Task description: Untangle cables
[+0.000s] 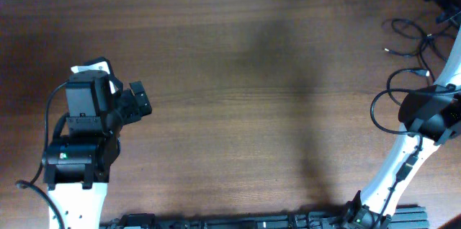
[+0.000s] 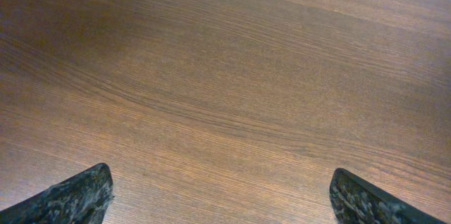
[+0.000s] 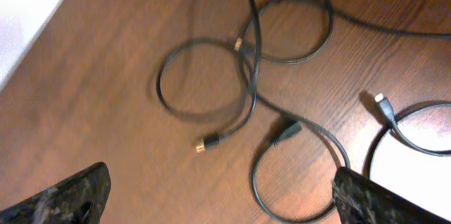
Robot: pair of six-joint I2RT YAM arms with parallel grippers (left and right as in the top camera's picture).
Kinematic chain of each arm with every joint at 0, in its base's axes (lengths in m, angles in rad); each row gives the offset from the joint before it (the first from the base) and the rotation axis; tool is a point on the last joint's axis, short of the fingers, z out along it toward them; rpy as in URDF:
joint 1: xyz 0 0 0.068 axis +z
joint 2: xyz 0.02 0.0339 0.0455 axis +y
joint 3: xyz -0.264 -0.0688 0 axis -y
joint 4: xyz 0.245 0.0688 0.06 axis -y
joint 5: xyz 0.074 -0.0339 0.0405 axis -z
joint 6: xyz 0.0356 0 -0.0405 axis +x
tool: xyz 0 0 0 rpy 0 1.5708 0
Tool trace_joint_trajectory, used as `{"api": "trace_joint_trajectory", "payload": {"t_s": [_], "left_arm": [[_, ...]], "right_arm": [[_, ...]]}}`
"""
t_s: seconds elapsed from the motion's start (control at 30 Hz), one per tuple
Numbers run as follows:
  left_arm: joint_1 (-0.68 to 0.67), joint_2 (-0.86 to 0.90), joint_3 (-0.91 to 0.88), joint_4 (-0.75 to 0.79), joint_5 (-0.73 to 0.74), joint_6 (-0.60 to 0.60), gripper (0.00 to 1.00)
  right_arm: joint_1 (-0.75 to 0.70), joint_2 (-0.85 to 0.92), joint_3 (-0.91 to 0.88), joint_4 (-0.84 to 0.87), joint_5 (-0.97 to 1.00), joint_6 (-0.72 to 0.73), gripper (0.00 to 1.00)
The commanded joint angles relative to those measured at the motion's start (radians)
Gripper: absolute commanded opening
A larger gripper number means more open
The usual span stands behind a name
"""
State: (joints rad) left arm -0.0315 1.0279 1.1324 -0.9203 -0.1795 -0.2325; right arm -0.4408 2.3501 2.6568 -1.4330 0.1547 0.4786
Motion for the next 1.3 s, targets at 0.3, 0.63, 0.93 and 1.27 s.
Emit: {"api": "trace_joint_trajectory", "payload": {"t_s": [0.3,0.63,0.93,1.27], "left_arm": [[0.004,0.000,0.005,0.002,0.006,-0.017,0.99],[0.004,0.000,0.005,0.001,0.006,-0.017,0.99],[0.004,0.000,0.005,0.002,0.006,-0.017,0.99],[0.004,0.000,0.005,0.002,0.006,-0.017,0.99]], "right_arm": [[0.131,-0.186,-0.003,-0.129,-0.076,-0.164,0.99],[0.409,-0.353,-0.003,-0.266,-0.250,-0.322,0.99],[0.557,-0.385,-0.023,-0.266,-0.248,-0.322,0.99],[0.657,-0.386,-0.305,-0.254,-0.135,-0.313,0.99]]}}
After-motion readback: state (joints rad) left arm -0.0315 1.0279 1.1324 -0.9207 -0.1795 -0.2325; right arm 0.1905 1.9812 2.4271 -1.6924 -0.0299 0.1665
